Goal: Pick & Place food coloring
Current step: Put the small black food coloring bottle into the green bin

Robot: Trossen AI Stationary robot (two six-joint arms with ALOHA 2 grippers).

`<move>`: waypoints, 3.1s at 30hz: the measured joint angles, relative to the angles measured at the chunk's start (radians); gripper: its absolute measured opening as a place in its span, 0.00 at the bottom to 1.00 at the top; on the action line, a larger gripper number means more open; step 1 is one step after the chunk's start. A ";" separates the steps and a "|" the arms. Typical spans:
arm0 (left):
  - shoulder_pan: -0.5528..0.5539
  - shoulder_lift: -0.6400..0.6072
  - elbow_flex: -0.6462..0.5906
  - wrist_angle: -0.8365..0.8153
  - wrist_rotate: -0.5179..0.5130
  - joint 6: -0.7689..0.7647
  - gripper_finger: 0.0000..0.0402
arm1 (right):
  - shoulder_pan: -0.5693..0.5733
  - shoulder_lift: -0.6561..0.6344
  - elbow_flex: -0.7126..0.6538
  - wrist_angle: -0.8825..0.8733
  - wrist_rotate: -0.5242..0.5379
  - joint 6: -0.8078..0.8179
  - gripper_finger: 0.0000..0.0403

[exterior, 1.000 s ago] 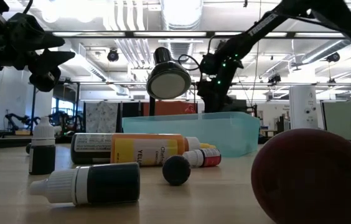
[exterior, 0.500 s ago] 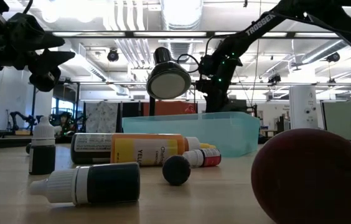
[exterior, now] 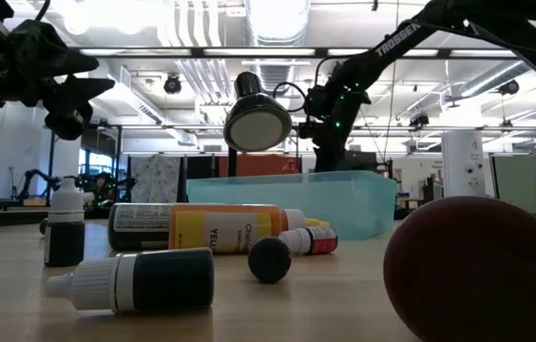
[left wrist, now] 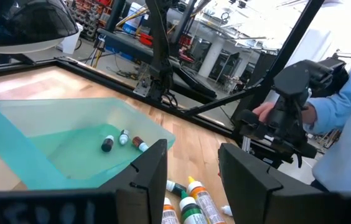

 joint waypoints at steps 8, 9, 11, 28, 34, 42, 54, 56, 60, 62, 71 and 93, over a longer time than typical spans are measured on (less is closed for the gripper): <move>0.000 0.000 0.000 0.000 0.000 0.000 0.29 | 0.001 0.000 -0.031 0.103 0.001 -0.198 0.43; 0.000 0.000 0.000 0.000 0.000 0.000 0.29 | 0.001 0.000 -0.031 0.113 0.001 -0.189 0.43; 0.000 0.000 0.000 0.000 0.000 0.000 0.29 | 0.001 0.000 -0.031 0.119 0.003 -0.166 0.43; 0.000 0.000 0.000 -0.002 0.024 0.003 0.29 | 0.005 0.001 -0.031 0.173 0.005 -0.072 0.43; -0.001 0.000 0.000 -0.005 0.039 0.015 0.29 | 0.005 0.001 -0.031 0.220 0.000 -0.068 0.43; -0.001 0.000 0.000 -0.013 0.053 0.022 0.29 | 0.006 0.045 -0.031 0.239 -0.038 -0.070 0.43; -0.001 0.000 0.000 -0.012 0.091 0.036 0.29 | 0.012 0.066 -0.031 0.242 -0.041 -0.071 0.43; -0.001 0.000 0.000 -0.012 0.092 0.048 0.29 | 0.012 0.066 -0.031 0.242 -0.041 -0.071 0.43; 0.000 0.000 0.000 -0.012 0.093 0.066 0.29 | 0.012 0.066 -0.031 0.243 -0.041 -0.071 0.43; 0.000 0.000 0.000 -0.013 0.094 0.067 0.29 | 0.012 0.066 -0.031 0.242 -0.041 -0.066 0.43; 0.000 0.000 0.000 -0.010 0.115 0.066 0.29 | 0.012 0.066 -0.031 0.251 -0.041 0.012 0.43; -0.001 0.000 0.000 -0.010 0.116 0.070 0.29 | 0.011 0.097 -0.033 0.264 -0.039 -0.063 0.43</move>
